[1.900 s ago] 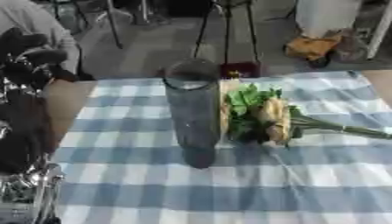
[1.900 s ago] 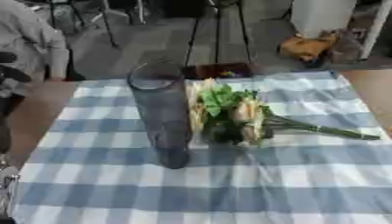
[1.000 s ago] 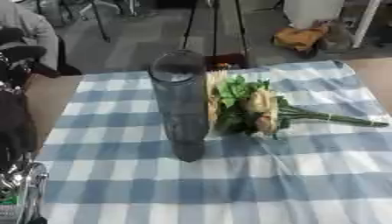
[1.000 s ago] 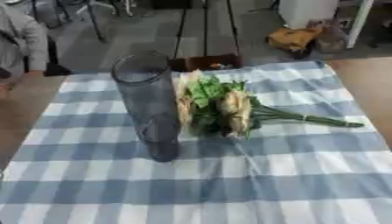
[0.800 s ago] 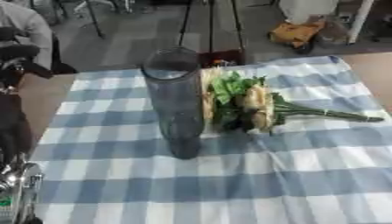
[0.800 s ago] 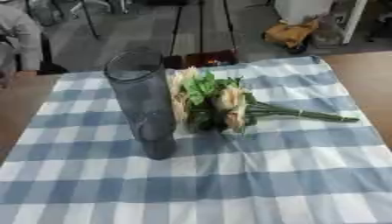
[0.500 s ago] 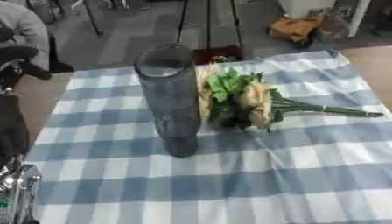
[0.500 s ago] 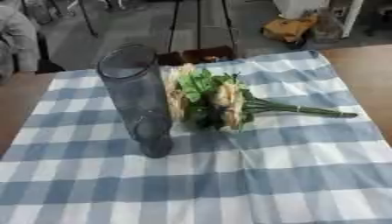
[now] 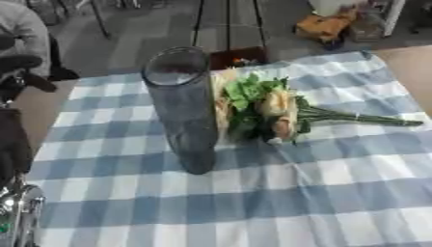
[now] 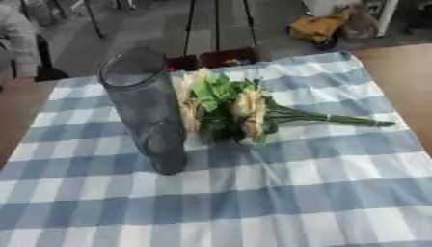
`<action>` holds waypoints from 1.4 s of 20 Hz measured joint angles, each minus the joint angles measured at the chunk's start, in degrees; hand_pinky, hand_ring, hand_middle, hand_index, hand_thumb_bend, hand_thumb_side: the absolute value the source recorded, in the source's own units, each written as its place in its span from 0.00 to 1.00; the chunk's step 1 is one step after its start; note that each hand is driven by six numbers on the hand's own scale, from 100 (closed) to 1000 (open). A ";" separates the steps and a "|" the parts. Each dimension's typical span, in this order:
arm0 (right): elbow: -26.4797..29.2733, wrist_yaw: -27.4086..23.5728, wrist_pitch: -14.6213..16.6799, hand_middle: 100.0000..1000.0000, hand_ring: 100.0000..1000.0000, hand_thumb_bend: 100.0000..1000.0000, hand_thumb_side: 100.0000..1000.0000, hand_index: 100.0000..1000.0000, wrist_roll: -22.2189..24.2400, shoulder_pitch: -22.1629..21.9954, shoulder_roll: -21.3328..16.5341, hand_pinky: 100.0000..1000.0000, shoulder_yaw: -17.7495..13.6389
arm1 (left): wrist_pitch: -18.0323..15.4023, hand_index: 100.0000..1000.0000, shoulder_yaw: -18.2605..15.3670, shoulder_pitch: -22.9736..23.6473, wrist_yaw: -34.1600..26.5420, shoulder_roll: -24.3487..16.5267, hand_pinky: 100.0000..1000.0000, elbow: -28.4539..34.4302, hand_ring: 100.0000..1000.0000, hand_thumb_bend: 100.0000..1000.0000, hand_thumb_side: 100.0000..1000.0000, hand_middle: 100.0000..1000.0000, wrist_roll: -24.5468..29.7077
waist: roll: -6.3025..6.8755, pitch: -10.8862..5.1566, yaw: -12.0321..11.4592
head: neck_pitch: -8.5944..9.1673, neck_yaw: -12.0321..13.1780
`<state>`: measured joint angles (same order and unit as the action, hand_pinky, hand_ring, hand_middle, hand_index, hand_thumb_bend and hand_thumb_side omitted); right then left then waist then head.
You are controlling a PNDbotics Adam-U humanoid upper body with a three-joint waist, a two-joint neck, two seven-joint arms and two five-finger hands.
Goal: Arrange flowers into the vase.
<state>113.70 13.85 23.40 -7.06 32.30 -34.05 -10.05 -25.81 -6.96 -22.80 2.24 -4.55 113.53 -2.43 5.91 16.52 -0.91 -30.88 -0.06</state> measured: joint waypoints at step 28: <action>-31.95 17.63 9.27 0.63 0.75 0.60 1.00 0.85 15.69 20.63 -14.95 0.80 11.24 | 0.60 0.84 0.78 0.54 -0.51 -1.03 0.40 0.00 0.61 0.00 1.00 0.68 0.92 | -1.11 -1.96 -1.31 | -0.13 -0.59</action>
<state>81.75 31.47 32.67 8.62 52.94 -49.00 1.20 -25.21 -6.19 -22.26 1.73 -5.58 113.53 -1.50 4.81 14.56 -2.22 -31.01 -0.65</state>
